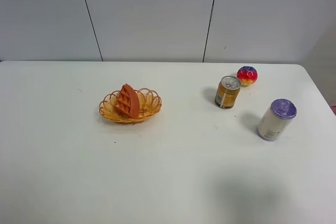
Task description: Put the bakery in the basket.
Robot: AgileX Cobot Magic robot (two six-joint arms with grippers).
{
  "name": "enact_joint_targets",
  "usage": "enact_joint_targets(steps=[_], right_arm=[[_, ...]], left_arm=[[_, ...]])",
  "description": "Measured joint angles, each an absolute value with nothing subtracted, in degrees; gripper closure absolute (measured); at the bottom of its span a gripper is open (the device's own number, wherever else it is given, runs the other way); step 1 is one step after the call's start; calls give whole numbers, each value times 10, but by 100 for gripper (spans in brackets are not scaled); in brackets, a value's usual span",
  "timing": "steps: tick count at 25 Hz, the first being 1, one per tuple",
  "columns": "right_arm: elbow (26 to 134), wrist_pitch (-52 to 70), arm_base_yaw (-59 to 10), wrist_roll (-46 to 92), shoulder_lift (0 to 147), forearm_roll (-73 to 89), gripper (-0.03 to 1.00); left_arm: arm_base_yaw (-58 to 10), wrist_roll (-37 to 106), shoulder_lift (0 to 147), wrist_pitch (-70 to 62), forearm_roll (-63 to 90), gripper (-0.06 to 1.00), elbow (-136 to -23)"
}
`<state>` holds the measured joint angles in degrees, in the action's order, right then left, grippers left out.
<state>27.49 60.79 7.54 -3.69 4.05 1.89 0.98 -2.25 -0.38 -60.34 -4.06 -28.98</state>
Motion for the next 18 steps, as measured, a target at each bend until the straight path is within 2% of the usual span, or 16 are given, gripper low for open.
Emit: enact_joint_targets(steps=[5,18], right_arm=[[274,605,75,-22,-1,32,2],[274,605,75,-20,-1,32,2]], left_arm=[[10,-23,-4,-603,-41,10,-290],[10,-23,-4,-603,-41,10,-290]])
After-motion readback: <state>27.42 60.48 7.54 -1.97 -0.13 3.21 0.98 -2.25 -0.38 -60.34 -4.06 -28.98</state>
